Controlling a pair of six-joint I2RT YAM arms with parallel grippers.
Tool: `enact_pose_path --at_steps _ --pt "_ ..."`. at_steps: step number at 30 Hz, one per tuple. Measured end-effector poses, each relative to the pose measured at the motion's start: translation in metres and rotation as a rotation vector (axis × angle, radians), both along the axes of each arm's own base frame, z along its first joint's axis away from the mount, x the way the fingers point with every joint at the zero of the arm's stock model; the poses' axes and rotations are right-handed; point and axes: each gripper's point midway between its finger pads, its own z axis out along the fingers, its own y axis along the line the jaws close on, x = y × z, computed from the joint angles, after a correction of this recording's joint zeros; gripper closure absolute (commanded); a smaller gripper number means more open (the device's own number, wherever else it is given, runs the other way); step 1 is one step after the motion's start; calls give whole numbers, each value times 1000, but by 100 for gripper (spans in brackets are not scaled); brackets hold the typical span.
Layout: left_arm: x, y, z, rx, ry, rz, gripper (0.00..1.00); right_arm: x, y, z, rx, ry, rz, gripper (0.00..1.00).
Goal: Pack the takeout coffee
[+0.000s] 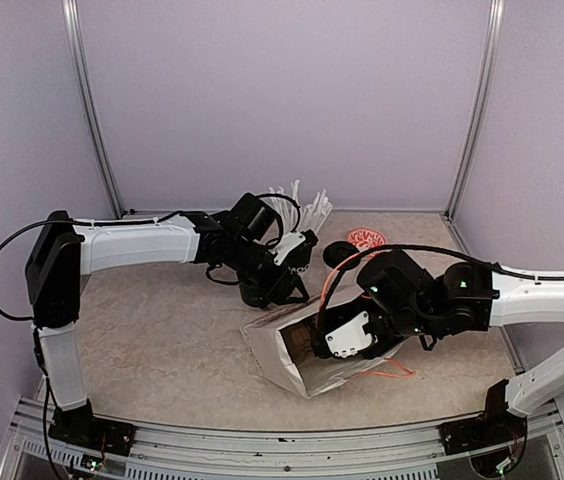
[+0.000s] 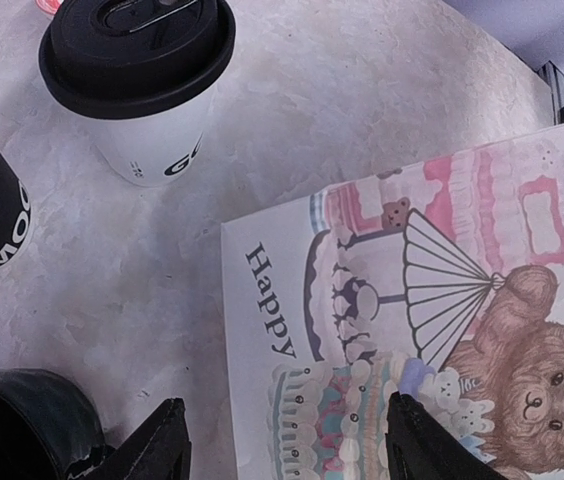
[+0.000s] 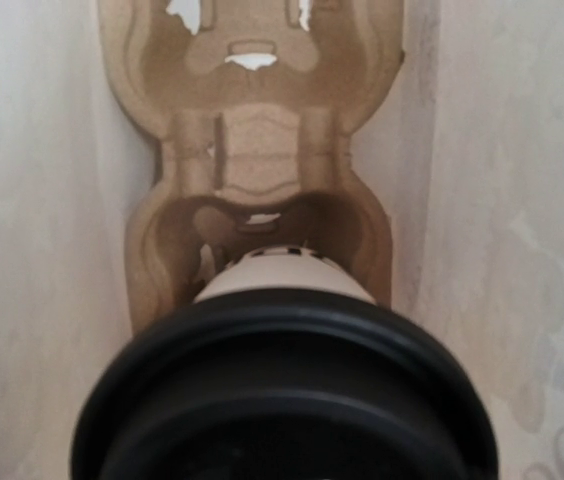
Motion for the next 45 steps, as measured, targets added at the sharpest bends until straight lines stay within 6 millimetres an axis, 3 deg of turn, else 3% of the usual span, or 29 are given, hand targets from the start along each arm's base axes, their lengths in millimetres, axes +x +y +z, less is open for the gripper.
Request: enact_pose_path --at_steps 45 --pt "11 3 -8 -2 13 16 34 8 7 -5 41 15 26 61"
